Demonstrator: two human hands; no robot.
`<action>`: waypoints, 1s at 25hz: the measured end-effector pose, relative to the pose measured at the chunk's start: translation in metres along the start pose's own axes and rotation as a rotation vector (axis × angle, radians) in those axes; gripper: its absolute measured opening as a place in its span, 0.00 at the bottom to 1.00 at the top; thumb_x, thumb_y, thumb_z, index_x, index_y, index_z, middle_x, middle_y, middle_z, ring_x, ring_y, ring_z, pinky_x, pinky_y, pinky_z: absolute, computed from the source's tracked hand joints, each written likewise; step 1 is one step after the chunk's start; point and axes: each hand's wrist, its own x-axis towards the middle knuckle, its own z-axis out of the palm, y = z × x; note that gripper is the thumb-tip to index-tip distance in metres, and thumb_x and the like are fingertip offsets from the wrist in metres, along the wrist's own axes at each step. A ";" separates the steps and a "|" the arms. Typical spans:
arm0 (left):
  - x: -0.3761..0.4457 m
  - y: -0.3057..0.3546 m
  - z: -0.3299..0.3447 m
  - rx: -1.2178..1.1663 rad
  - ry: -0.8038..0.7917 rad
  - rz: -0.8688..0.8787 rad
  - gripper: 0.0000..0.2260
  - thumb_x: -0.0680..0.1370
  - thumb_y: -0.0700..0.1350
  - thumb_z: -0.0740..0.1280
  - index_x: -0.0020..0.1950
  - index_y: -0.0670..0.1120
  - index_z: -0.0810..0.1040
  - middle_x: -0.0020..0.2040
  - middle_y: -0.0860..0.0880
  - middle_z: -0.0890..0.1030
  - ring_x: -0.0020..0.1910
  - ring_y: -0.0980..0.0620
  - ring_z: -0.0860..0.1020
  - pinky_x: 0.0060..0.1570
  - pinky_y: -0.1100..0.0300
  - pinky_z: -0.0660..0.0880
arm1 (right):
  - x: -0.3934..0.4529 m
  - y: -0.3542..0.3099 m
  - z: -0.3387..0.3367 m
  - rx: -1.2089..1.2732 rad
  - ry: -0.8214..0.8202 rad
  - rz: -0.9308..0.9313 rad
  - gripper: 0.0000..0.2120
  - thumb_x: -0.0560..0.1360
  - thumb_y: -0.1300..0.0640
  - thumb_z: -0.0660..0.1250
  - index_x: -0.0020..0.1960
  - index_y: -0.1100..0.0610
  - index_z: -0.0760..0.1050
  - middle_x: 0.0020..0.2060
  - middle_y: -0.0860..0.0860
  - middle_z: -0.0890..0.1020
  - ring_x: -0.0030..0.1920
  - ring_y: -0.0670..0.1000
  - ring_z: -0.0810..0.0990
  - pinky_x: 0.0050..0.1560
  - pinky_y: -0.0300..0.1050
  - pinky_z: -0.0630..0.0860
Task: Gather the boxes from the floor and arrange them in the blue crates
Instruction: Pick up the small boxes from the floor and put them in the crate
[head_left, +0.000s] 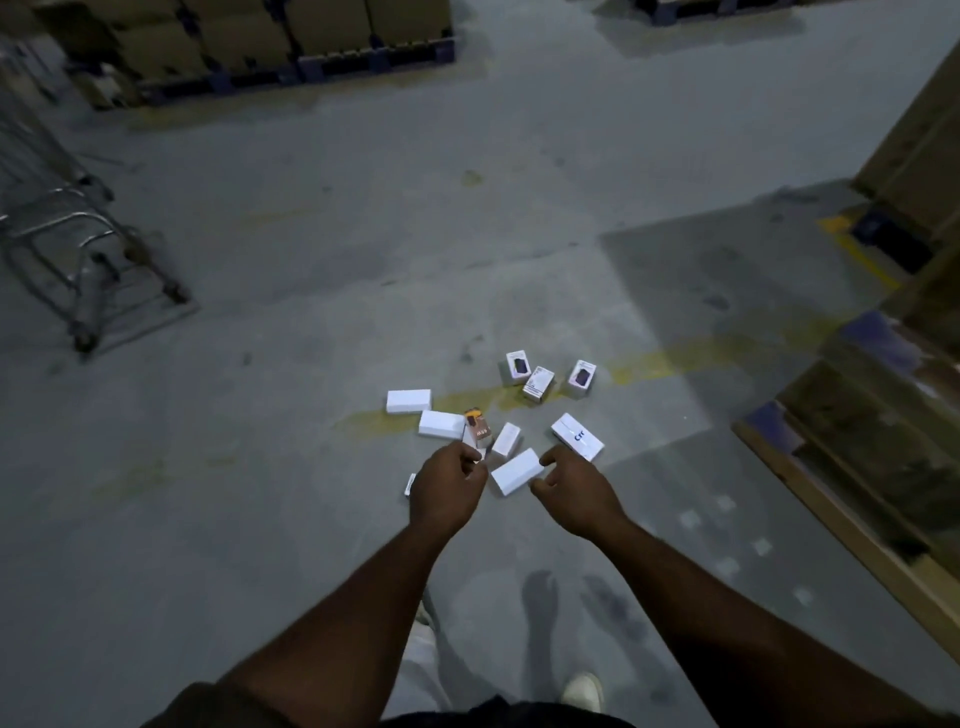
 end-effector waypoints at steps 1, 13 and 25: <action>0.014 -0.007 -0.003 -0.008 -0.009 -0.019 0.06 0.76 0.50 0.69 0.51 0.51 0.82 0.48 0.54 0.85 0.48 0.53 0.82 0.45 0.61 0.72 | 0.013 -0.007 0.005 -0.006 -0.006 0.010 0.18 0.76 0.47 0.66 0.64 0.53 0.73 0.56 0.51 0.82 0.58 0.52 0.79 0.54 0.44 0.73; 0.223 -0.083 -0.076 0.065 -0.206 -0.003 0.03 0.77 0.49 0.66 0.44 0.56 0.77 0.48 0.53 0.85 0.49 0.50 0.82 0.48 0.58 0.75 | 0.146 -0.131 0.079 0.142 0.069 0.260 0.15 0.77 0.51 0.65 0.62 0.53 0.73 0.55 0.52 0.80 0.58 0.52 0.77 0.57 0.45 0.72; 0.352 -0.113 -0.022 0.117 -0.305 -0.076 0.04 0.78 0.48 0.68 0.48 0.50 0.81 0.46 0.52 0.84 0.48 0.52 0.81 0.44 0.62 0.69 | 0.309 -0.107 0.133 0.259 0.113 0.340 0.15 0.76 0.52 0.65 0.59 0.57 0.75 0.50 0.54 0.81 0.55 0.55 0.79 0.50 0.44 0.69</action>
